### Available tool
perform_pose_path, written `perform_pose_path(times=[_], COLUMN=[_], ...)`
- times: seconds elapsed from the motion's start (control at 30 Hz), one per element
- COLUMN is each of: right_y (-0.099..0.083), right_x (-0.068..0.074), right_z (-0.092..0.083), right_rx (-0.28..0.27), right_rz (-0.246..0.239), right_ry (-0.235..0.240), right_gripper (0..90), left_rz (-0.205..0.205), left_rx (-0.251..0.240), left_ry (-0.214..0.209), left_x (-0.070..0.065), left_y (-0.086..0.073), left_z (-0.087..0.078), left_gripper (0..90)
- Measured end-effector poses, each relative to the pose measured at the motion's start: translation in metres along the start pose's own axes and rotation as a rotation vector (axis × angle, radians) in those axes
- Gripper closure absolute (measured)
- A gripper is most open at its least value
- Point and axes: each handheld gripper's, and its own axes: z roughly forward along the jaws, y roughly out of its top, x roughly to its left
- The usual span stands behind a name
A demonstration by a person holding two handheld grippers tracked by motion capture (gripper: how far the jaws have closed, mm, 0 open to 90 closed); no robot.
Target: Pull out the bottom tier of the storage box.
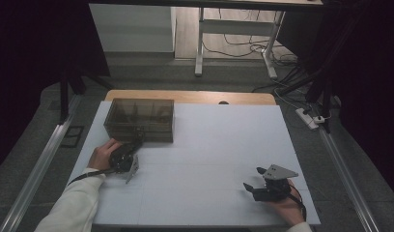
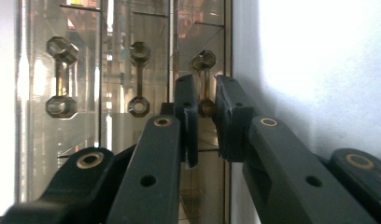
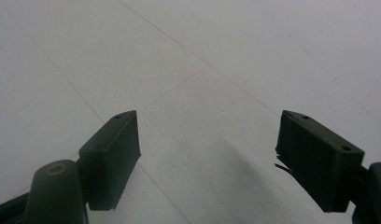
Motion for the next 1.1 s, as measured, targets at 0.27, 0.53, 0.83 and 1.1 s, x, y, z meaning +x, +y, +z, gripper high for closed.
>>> perform_pose_path(times=[0.27,0.53,0.83,1.1], right_y=[0.000,0.000,0.000,0.000], right_x=[0.000,-0.001,-0.001,0.000], right_z=[-0.001,-0.001,0.001,0.001], right_rx=[0.003,-0.001,-0.003,0.002], right_rz=[-0.003,-0.002,-0.003,-0.001], right_ry=[0.003,0.000,0.005,0.005], right_gripper=[21.1,21.2,21.2,21.2], left_rz=[0.017,0.012,0.003,0.031], left_rx=[-0.004,-0.011,-0.004,0.000], left_ry=[0.009,0.003,-0.015,0.000], left_x=[-0.002,-0.003,-0.003,-0.002], left_y=[0.000,0.000,-0.003,0.001], left_z=[-0.003,-0.009,-0.004,0.002], left_gripper=[79.8,82.4,77.5,76.9])
